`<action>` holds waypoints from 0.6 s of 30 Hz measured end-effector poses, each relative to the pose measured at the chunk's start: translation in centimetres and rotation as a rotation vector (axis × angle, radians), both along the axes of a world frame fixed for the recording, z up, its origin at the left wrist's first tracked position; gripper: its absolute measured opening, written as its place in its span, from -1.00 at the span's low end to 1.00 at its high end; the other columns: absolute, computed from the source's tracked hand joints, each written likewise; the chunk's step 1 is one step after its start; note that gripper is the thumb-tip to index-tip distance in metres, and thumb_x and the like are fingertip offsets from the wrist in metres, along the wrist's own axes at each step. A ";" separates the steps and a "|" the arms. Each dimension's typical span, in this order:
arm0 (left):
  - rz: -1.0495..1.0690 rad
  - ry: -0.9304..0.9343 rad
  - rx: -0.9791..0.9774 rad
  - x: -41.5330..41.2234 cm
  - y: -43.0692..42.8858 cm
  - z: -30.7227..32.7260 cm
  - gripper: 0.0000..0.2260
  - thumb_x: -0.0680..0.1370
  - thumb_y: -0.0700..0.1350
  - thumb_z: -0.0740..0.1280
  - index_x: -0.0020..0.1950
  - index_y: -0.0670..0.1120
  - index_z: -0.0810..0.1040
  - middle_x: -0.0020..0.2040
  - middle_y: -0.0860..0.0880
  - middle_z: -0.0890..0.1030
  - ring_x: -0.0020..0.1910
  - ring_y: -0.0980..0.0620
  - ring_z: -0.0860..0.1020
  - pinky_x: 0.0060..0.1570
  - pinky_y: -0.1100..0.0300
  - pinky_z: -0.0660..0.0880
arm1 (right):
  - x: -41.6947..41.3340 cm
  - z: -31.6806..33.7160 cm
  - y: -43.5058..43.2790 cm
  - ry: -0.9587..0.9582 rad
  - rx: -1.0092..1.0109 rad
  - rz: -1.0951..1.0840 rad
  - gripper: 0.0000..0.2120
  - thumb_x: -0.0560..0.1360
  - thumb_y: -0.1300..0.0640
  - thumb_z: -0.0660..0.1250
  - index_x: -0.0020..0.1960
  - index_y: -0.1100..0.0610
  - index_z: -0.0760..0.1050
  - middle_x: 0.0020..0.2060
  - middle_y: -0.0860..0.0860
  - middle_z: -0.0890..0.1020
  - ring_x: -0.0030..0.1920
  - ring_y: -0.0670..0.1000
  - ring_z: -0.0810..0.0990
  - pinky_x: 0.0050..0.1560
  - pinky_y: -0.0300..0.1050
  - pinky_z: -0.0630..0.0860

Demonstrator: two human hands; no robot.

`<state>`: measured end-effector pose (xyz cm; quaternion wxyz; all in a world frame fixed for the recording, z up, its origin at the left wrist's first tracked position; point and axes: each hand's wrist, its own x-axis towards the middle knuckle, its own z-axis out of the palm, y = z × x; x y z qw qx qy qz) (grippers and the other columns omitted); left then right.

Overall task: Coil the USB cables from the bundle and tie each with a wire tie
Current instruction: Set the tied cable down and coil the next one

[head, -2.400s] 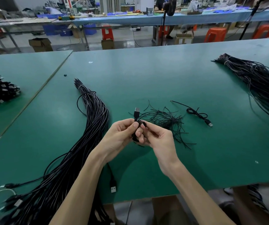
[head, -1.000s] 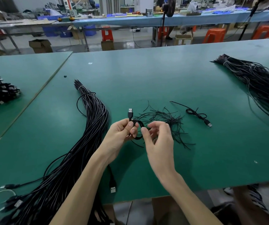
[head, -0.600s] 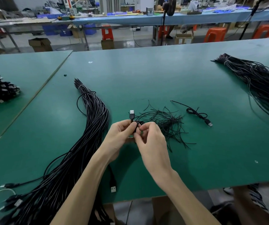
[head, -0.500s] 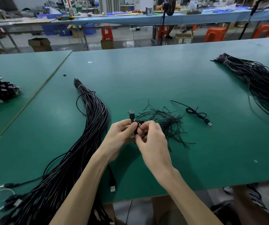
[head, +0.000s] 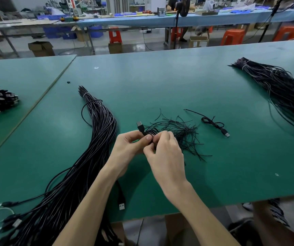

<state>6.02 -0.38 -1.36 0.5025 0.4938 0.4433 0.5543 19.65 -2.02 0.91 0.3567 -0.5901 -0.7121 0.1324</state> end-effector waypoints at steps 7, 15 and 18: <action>-0.039 -0.118 -0.050 -0.4 0.1 0.1 -0.78 0.53 0.00 0.50 -0.04 -0.17 0.73 -0.01 -0.17 0.72 0.02 -0.07 0.69 0.03 0.16 0.60 | 1.6 0.4 -0.3 -0.159 0.035 0.144 -0.90 0.64 0.14 0.29 0.11 0.15 0.45 0.03 -0.01 0.47 -0.07 -0.02 0.53 -0.21 -0.23 0.44; -0.115 -0.154 -0.099 -0.1 0.0 -0.2 -0.74 0.59 -0.04 0.43 0.03 -0.25 0.70 0.05 -0.26 0.71 0.03 -0.12 0.70 0.07 0.10 0.62 | 2.6 0.2 -0.5 -0.268 0.050 0.172 -0.88 0.61 0.17 0.30 0.12 0.18 0.46 0.03 0.03 0.39 -0.21 -0.03 0.46 -0.22 -0.17 0.58; -0.102 -0.205 -0.114 -0.2 0.0 -0.1 -0.79 0.62 -0.06 0.40 -0.03 -0.20 0.68 -0.02 -0.24 0.69 0.00 -0.13 0.69 0.09 0.04 0.62 | 3.1 -0.3 -0.5 -0.293 0.037 0.176 -0.93 0.60 0.19 0.31 0.05 0.14 0.44 -0.05 -0.01 0.41 -0.25 -0.05 0.38 -0.31 -0.20 0.40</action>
